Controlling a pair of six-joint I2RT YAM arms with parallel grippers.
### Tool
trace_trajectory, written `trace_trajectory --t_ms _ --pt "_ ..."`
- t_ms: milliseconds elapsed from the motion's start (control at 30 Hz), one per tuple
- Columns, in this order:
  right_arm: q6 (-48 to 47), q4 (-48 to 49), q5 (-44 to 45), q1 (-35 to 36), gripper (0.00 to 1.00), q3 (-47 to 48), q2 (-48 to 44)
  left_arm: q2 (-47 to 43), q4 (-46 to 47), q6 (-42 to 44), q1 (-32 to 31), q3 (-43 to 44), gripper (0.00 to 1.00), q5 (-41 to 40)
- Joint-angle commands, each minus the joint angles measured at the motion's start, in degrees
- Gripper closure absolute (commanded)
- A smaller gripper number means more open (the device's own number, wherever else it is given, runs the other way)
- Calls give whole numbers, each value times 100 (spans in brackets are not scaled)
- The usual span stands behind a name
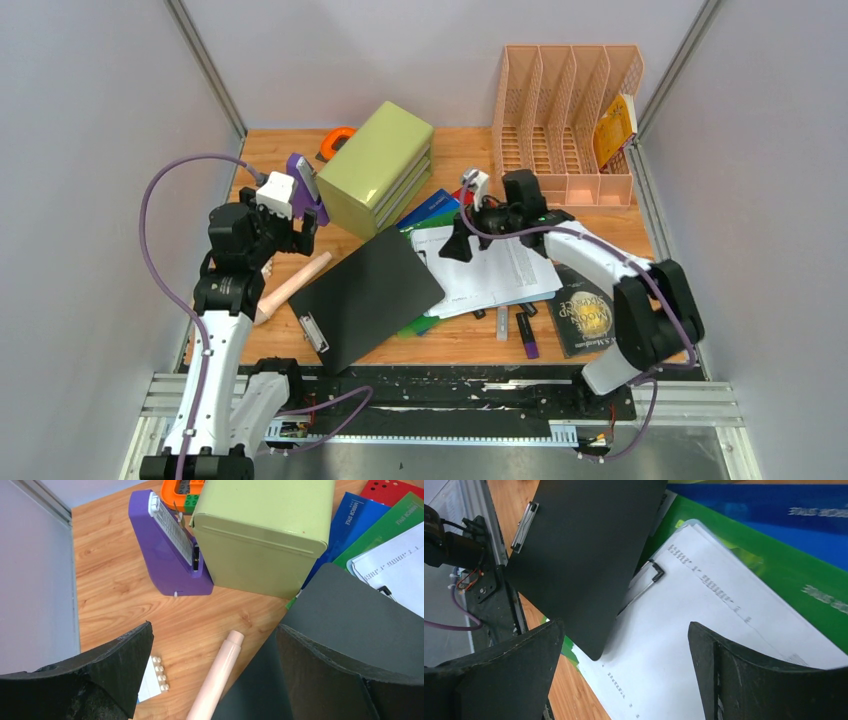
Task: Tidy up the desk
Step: Pick up the folder from the center of the board.
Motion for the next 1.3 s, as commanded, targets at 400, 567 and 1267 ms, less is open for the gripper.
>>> trace_trajectory --t_ms 400,567,1267 --pt "402 -166 -960 1088 28 866 2004 -168 163 72 1 -197 0 203" --pt "237 -469 -1071 1105 62 1176 2179 -197 163 77 -3 -240 0 250" --pt "-76 -2023 -2435 -85 100 1656 -255 160 -923 1446 1 721 0 1196"
